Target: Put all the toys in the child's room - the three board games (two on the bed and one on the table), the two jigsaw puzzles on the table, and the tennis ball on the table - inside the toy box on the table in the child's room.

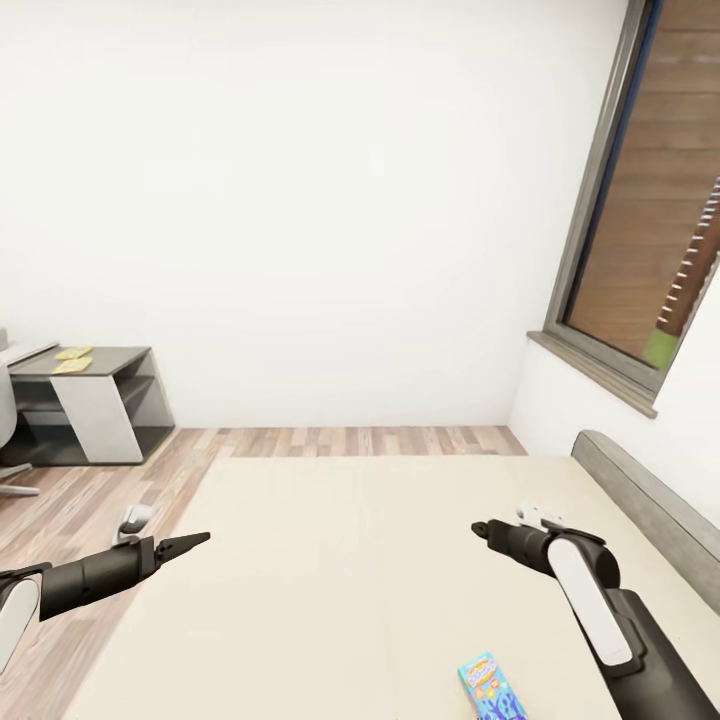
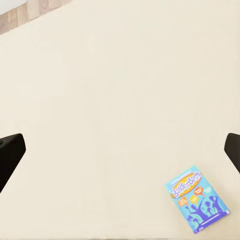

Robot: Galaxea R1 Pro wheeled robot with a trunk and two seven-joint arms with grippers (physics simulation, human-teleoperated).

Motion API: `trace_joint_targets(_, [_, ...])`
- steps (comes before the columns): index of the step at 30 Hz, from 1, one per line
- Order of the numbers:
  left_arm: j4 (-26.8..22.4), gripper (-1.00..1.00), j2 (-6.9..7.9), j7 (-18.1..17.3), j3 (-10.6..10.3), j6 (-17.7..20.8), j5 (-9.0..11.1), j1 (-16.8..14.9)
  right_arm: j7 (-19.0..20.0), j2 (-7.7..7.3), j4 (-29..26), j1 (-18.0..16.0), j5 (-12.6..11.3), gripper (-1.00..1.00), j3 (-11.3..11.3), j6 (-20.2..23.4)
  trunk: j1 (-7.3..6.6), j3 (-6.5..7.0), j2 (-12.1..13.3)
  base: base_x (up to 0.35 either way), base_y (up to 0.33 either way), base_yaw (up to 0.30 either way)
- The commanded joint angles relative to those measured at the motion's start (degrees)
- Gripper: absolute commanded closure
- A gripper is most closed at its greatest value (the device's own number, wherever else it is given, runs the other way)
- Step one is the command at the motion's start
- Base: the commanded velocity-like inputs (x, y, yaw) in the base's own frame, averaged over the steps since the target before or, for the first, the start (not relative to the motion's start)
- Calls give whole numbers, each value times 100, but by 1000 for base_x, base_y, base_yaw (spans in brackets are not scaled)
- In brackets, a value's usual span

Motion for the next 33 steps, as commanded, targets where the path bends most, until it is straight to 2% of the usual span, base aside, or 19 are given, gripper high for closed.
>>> trace_joint_targets(1, [-1,-100,1,-25,4,22,-10,-6,-65,-6,-8,-6,-50,-100,63,3,4,-24,-15,0,0,0])
trace_joint_targets(3, [0,-100,1,-25,4,22,-9,-6,-73,-6,-11,-5,-42,-100,203,-14,4,-40,-15,0,0,0])
trace_joint_targets(9, [0,-100,2,-25,4,21,-8,-6,-84,-6,-14,-11,-36,-100,359,-31,4,-60,-15,0,0,11])
trace_joint_targets(19, [-1,-100,4,-27,4,21,-8,-6,-64,-7,13,-13,-39,-100,380,-27,4,-64,-15,0,0,174])
trace_joint_targets(33, [-1,-100,-1,-27,4,21,-8,-6,-45,-7,29,-13,-44,-100,380,-26,4,-64,-15,0,0,14])
